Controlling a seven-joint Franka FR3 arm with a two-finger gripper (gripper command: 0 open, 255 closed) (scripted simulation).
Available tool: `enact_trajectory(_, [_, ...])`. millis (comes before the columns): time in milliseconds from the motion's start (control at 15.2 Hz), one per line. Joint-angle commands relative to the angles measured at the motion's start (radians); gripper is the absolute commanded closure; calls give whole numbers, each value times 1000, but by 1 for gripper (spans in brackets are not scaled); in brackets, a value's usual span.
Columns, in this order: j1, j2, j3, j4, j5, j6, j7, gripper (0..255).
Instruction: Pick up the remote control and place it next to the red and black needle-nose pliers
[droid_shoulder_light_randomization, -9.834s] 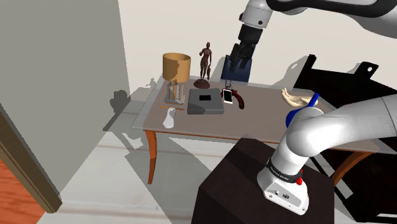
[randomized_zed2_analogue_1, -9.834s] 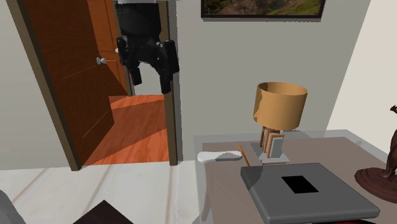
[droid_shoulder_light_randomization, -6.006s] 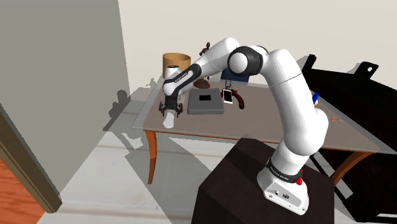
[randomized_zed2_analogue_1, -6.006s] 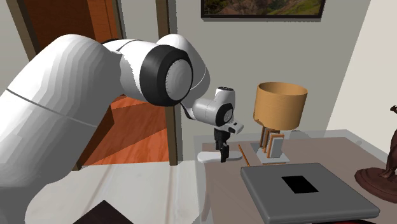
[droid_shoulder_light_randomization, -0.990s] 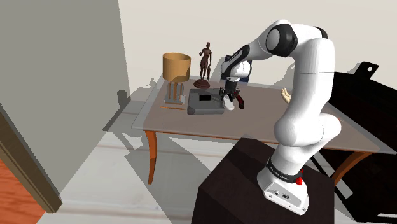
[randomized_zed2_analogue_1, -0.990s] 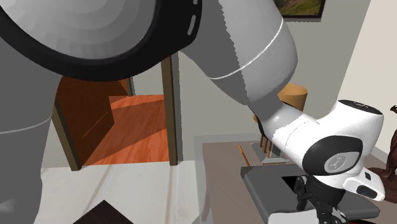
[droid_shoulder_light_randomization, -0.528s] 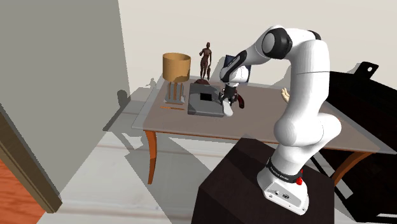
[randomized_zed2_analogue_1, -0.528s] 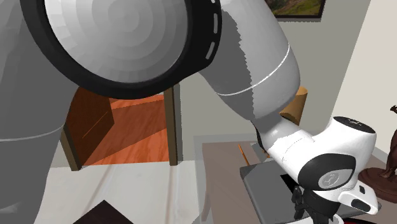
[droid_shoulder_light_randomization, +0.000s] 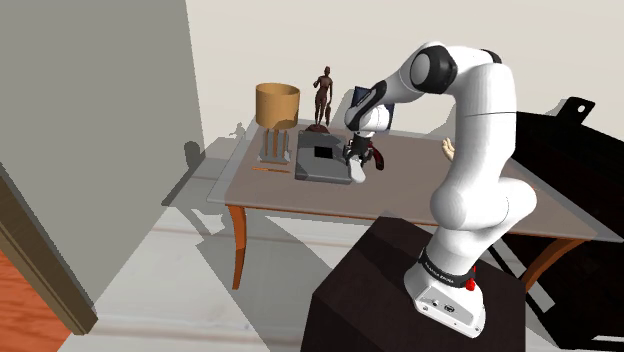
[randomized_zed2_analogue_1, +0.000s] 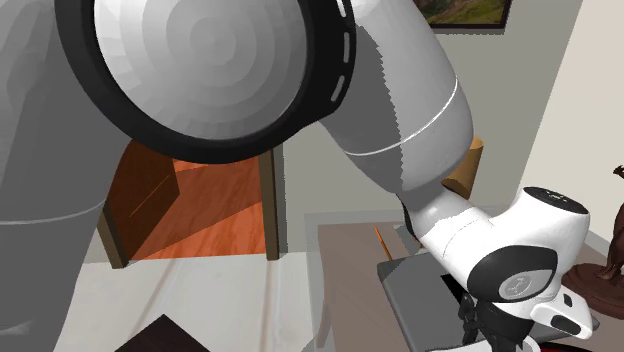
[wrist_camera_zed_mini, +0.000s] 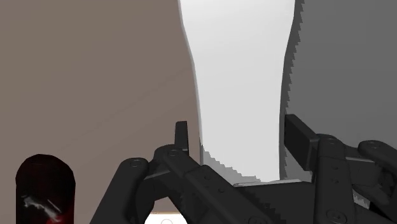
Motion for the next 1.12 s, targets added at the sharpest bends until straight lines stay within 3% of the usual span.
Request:
enact_trajectory(0, [1, 43, 1, -8, 1, 47, 0, 255])
enact_trajectory(264, [2, 43, 0, -8, 2, 46, 0, 255])
enact_trajectory(330, [9, 27, 1, -30, 1, 53, 8, 0])
enact_trajectory(594, [3, 31, 1, -38, 4, 63, -1, 0])
enact_trajectory(924, [9, -53, -12, -11, -12, -46, 9, 0])
enact_trajectory(1056, [9, -53, -12, -11, -12, -46, 9, 0])
